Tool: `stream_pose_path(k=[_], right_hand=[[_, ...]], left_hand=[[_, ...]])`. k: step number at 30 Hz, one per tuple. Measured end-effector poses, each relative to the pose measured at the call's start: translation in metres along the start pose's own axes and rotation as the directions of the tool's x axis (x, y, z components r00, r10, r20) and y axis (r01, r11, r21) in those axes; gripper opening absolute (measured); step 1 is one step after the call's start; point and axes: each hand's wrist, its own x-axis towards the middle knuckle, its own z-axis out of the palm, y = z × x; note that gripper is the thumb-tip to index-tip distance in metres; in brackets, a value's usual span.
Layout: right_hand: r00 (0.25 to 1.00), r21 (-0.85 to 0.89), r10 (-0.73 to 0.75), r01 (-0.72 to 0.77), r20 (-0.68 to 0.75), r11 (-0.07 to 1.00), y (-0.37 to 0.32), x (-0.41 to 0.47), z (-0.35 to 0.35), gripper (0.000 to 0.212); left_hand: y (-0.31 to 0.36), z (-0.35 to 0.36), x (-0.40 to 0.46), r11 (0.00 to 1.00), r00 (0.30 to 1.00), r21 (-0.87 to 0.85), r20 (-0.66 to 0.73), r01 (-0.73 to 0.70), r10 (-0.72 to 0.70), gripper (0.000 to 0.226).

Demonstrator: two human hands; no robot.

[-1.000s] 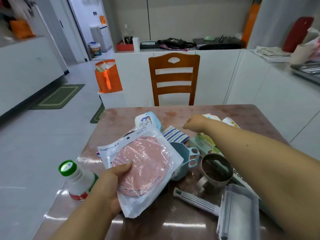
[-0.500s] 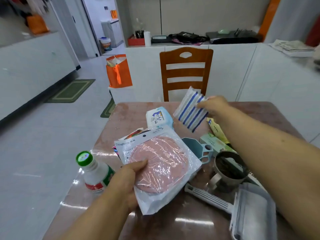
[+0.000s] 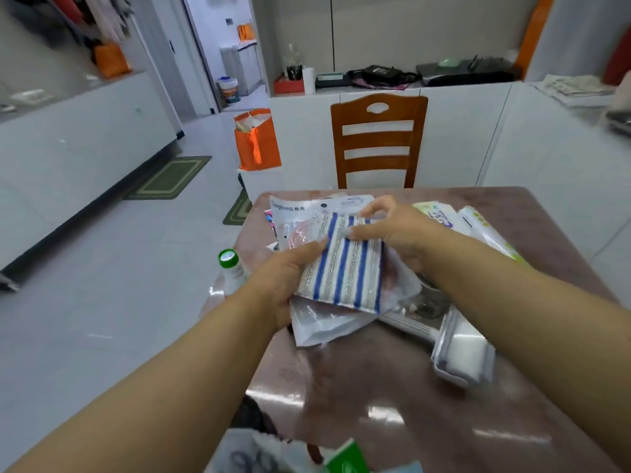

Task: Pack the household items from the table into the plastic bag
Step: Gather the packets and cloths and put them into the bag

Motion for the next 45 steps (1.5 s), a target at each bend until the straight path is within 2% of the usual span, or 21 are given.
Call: stream_pose_path(k=[2,6,10,12,15,17,19,22,24,26,28,29,30,31,32,33,35,37,39,41,45], right_hand=[[0.996,0.115,0.024,-0.014,-0.084,0.993,-0.004,-0.023,-0.002,0.044],[0.982,0.294,0.136,-0.17,0.132,0.941,0.007,-0.08,0.005,0.057],[0.998,0.374,0.028,-0.045,0.052,0.926,0.017,-0.125,0.008,0.058],[0.999,0.339,-0.032,0.036,-0.018,0.94,0.019,-0.144,0.003,0.052],[0.989,0.271,-0.094,0.121,-0.11,0.955,0.026,-0.171,-0.001,0.034],[0.991,0.271,-0.052,0.083,-0.12,0.959,0.035,-0.184,0.003,0.045],[0.993,0.262,-0.005,0.035,-0.115,0.964,0.046,-0.193,0.01,0.056],[0.993,0.256,0.05,-0.021,-0.109,0.966,0.061,-0.201,0.022,0.047],[0.992,0.264,0.083,-0.054,-0.1,0.963,0.069,-0.203,0.028,0.045],[0.99,0.254,0.114,-0.089,-0.085,0.963,0.076,-0.204,0.033,0.048],[0.991,0.227,0.124,-0.11,-0.052,0.968,0.079,-0.206,0.035,0.045],[0.993,0.207,0.112,-0.105,-0.023,0.973,0.08,-0.208,0.037,0.041],[0.996,0.182,0.088,-0.089,0.013,0.979,0.08,-0.209,0.038,0.037],[0.997,0.148,0.057,-0.063,0.05,0.987,0.08,-0.212,0.041,0.034],[0.996,0.098,0.02,-0.029,0.086,0.995,0.078,-0.214,0.044,0.033],[0.992,0.03,-0.017,0.013,0.123,0.999,0.075,-0.217,0.05,0.035],[0.972,-0.132,-0.084,0.115,0.22,0.985,0.069,-0.222,0.066,0.041],[0.936,-0.349,-0.12,0.24,0.331,0.906,0.061,-0.226,0.091,0.042],[0.885,-0.549,-0.134,0.389,0.446,0.74,0.053,-0.229,0.122,0.039],[0.833,-0.631,-0.126,0.498,0.539,0.595,0.048,-0.229,0.158,0.042],[0.806,-0.649,-0.15,0.557,0.572,0.517,0.059,-0.233,0.201,0.076]], left_hand=[[0.005,0.003,-0.02,0.998,1.0,0.055,0.004,0.016,-0.017,0.03],[0.009,0.001,-0.064,0.982,0.996,0.184,0.073,0.039,-0.053,0.038],[0.004,-0.011,-0.11,0.954,0.986,0.301,0.16,0.001,-0.052,0.038],[0.001,-0.017,-0.136,0.882,0.998,0.469,0.062,-0.037,0.009,0.037],[-0.012,-0.03,-0.175,0.544,0.979,0.839,-0.088,-0.027,0.186,0.046],[-0.032,-0.04,-0.199,0.287,0.971,0.958,-0.051,-0.019,0.232,0.048],[-0.063,-0.045,-0.222,0.084,0.983,0.996,-0.002,-0.013,0.183,0.06],[-0.106,-0.047,-0.234,-0.259,0.983,0.966,0.027,0.021,0.18,0.061],[-0.122,-0.052,-0.232,-0.363,0.977,0.93,0.028,0.051,0.21,0.05],[-0.127,-0.062,-0.23,-0.314,0.978,0.948,0.014,0.053,0.208,0.04],[-0.124,-0.071,-0.233,-0.141,0.975,0.989,-0.007,0.039,0.222,0.034],[-0.119,-0.075,-0.236,0.055,0.969,0.998,-0.047,0.035,0.244,0.029],[-0.111,-0.078,-0.241,0.355,0.961,0.934,-0.124,0.029,0.249,0.02],[-0.101,-0.081,-0.245,0.675,0.955,0.737,-0.205,0.007,0.213,0.011],[-0.09,-0.085,-0.247,0.887,0.957,0.462,-0.251,-0.016,0.148,0.005],[-0.08,-0.09,-0.251,0.978,0.966,0.206,-0.241,-0.041,0.091,0.008],[-0.058,-0.099,-0.26,0.991,0.983,-0.119,-0.177,-0.067,0.046,0.004],[-0.039,-0.108,-0.268,0.961,0.992,-0.272,-0.121,-0.05,0.018,0.014],[-0.022,-0.114,-0.273,0.949,0.998,-0.312,-0.067,-0.031,0.011,0.037],[-0.014,-0.112,-0.275,0.96,1.0,-0.281,0.001,-0.005,0.006,0.045],[-0.027,-0.099,-0.271,0.982,1.0,-0.186,0.001,0.013,-0.013,0.039]])
